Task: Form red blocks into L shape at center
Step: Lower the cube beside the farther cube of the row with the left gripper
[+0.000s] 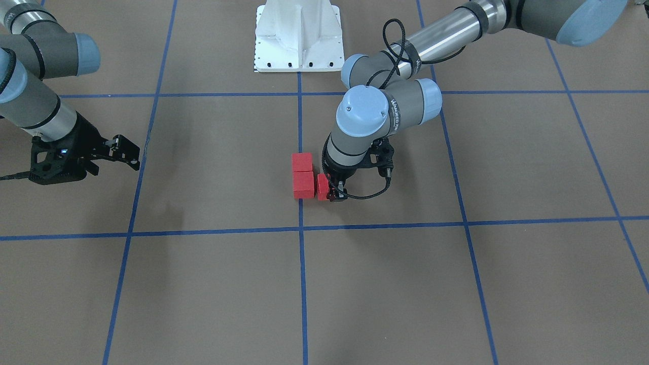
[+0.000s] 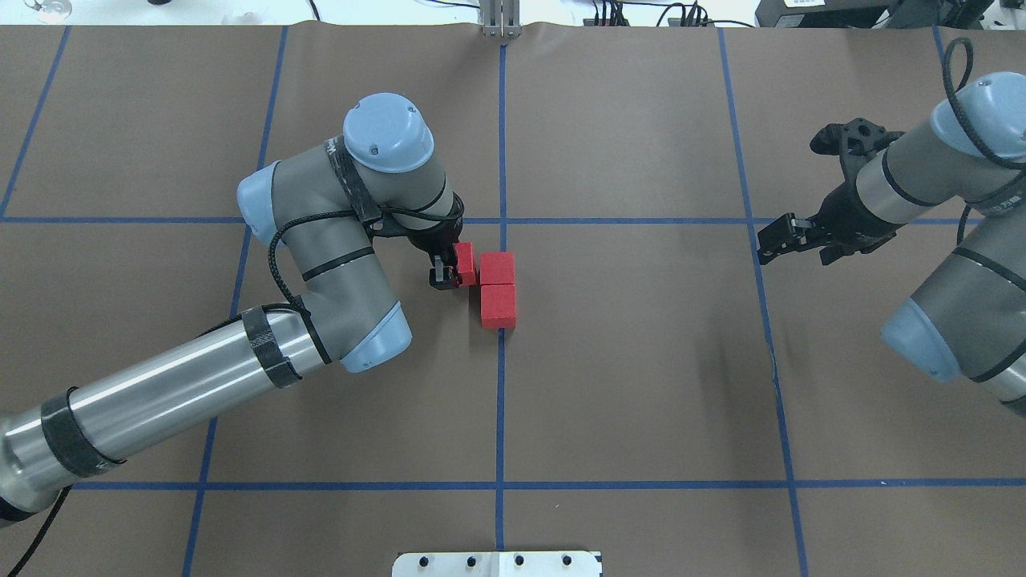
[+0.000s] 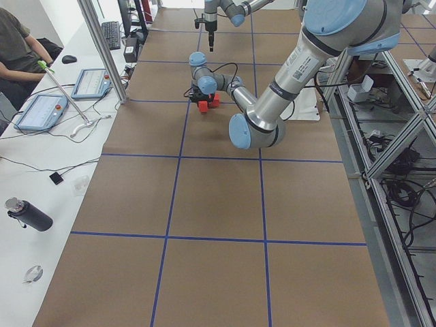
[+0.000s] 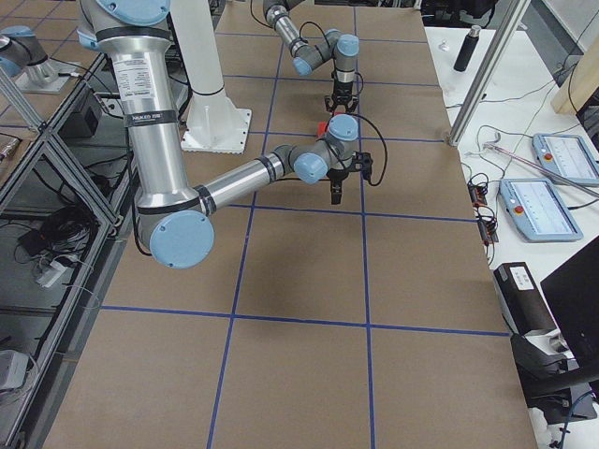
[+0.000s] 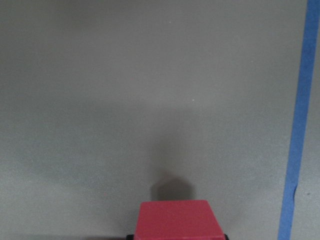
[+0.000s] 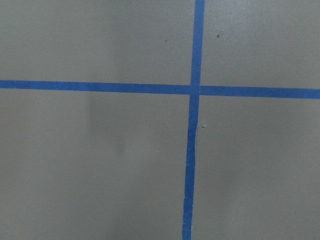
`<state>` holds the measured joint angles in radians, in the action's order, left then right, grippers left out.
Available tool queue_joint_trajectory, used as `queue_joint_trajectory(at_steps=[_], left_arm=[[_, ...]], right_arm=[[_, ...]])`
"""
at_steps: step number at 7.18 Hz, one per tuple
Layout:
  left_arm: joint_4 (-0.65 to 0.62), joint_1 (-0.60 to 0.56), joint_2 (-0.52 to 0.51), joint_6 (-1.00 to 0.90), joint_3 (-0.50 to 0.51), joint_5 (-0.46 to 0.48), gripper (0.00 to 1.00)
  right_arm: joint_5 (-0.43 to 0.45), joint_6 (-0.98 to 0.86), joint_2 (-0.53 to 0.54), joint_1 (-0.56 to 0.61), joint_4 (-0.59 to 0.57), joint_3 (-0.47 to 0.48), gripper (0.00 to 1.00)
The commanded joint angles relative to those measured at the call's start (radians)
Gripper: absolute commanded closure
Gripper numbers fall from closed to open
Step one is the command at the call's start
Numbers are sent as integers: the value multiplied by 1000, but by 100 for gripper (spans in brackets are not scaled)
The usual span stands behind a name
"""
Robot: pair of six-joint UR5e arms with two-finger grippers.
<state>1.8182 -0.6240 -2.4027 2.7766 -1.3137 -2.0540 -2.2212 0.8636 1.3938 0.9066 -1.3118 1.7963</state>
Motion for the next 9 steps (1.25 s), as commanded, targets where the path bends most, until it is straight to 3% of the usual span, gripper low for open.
queue_joint_trajectory(at_steps=[1, 9], left_arm=[[1, 9, 0, 0, 5, 0, 100], [3, 24, -3, -9, 4, 0, 100]], right_arm=[[0, 0, 1, 0, -1, -2, 0], [0, 0, -1, 0, 0, 0, 0]])
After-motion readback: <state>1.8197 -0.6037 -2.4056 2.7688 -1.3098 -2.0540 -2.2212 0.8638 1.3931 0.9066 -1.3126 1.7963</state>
